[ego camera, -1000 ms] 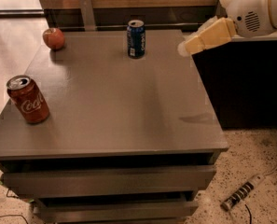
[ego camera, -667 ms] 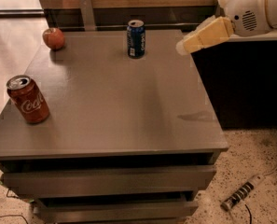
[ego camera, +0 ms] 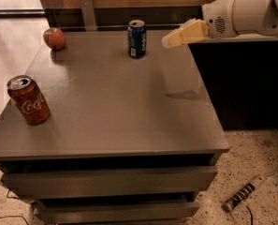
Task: Move pepsi can near coke can
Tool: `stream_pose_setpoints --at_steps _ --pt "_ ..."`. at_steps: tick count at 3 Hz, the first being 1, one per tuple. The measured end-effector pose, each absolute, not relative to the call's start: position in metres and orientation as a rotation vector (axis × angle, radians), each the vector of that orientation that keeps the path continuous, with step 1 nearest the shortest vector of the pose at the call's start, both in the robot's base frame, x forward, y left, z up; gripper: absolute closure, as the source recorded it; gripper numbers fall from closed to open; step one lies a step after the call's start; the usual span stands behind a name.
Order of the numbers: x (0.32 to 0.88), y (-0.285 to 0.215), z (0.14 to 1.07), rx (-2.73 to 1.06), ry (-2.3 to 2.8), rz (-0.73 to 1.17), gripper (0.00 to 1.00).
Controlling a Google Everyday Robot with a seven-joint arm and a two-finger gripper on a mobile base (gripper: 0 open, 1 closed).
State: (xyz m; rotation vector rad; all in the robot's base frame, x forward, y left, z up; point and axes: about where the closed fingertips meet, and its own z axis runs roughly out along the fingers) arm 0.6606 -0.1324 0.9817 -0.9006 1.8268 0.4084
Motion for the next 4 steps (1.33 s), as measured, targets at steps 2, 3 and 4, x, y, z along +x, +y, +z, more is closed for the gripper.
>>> stream_pose_setpoints --at_steps 2,3,4 --pt "0.713 -0.103 0.946 -0.776 1.761 0.477 0.00" --pt "0.736 -0.074 0.931 -0.759 1.698 0.558 0.00" --pt "0.752 -0.053 0.920 -0.763 1.658 0.614 0.00"
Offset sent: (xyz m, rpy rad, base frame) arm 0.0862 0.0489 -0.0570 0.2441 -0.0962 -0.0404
